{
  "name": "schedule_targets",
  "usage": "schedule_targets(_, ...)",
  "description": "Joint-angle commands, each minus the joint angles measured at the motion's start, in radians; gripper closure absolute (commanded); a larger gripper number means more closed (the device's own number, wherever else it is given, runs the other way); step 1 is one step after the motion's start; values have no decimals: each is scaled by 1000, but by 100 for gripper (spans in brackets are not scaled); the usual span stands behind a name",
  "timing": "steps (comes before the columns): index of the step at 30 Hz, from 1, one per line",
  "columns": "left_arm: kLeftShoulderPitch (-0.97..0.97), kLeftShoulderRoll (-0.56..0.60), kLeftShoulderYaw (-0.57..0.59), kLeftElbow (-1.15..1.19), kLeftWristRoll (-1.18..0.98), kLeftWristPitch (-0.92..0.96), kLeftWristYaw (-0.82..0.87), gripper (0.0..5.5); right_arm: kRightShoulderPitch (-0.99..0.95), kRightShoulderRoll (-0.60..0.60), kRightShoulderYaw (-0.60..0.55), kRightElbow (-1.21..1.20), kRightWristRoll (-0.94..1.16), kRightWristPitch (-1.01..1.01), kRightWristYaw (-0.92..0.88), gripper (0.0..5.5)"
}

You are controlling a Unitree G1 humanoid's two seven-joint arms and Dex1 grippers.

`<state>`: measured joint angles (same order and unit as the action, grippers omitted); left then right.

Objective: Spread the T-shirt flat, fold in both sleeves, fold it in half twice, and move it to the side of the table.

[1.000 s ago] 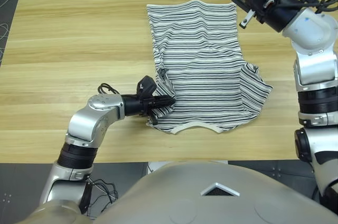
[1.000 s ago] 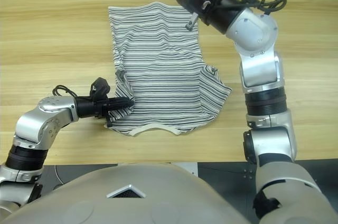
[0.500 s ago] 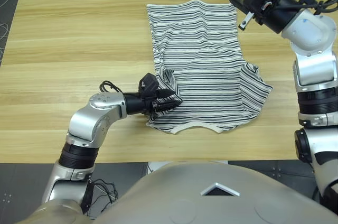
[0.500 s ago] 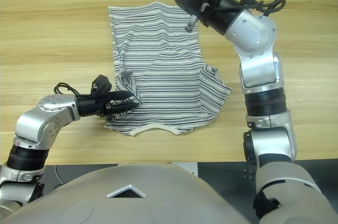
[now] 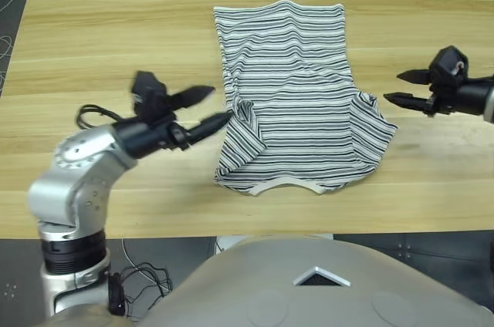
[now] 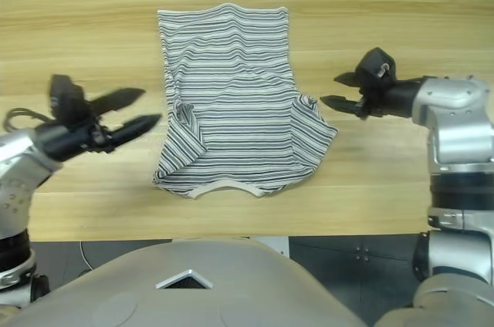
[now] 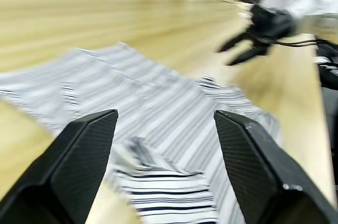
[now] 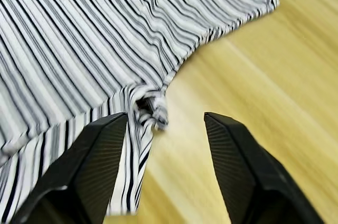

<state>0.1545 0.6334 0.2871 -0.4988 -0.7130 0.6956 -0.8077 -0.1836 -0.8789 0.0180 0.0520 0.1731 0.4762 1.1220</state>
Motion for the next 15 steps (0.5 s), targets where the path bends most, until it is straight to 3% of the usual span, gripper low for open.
schedule_targets(1, 18, 12, 60, -12, -34, 5, 25, 209, 17, -48, 23, 26, -19, 13, 23, 218)
schedule_targets(15, 79, -4, 94, -76, -119, 15, 105, 209, 97, 1, 154, 177, -104, -86, 4, 218)
